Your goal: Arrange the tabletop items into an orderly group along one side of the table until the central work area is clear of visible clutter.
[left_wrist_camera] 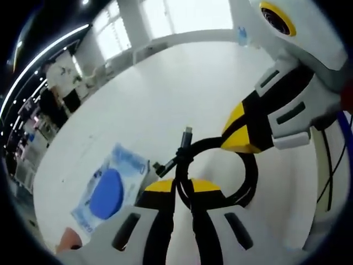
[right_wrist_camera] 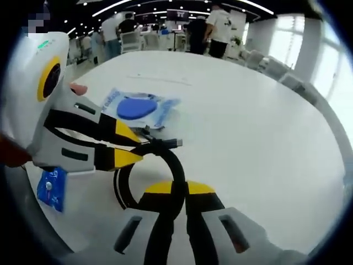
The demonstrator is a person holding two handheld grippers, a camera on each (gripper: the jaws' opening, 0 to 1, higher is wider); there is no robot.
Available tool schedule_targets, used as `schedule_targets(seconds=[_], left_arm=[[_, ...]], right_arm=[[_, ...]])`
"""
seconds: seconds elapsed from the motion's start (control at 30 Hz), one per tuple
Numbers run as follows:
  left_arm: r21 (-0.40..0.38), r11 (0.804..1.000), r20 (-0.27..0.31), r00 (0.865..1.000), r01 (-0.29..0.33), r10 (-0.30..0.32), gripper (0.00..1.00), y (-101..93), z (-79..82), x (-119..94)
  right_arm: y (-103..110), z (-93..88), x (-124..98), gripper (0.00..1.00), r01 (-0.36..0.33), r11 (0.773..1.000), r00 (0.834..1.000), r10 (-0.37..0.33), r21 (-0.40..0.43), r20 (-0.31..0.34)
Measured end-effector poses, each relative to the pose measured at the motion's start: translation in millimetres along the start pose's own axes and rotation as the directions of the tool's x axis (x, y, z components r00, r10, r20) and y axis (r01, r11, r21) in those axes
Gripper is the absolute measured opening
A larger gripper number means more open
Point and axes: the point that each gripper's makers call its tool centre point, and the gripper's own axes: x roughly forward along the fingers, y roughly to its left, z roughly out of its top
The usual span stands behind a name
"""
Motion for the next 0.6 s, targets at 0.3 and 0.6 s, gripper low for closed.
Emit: schedule_targets(seconds=[0.3, 0.6], left_arm=[[-0.021, 1.000, 0.011, 1.000, 0.006, -0.006, 0.08, 1.6, -0.6, 16], [-0.015, 1.000, 0.001, 1.000, 0.016, -0.016, 0.07, 1.7, -7.8, 31]], right_arm=[[-11, -2.4, 13, 0.06, -0.005, 1.000, 1.000, 0.005, -0.004, -0.007], [-14, -7.7, 29, 0.06, -0.014, 1.000, 1.000, 0.014, 0.004, -0.020]])
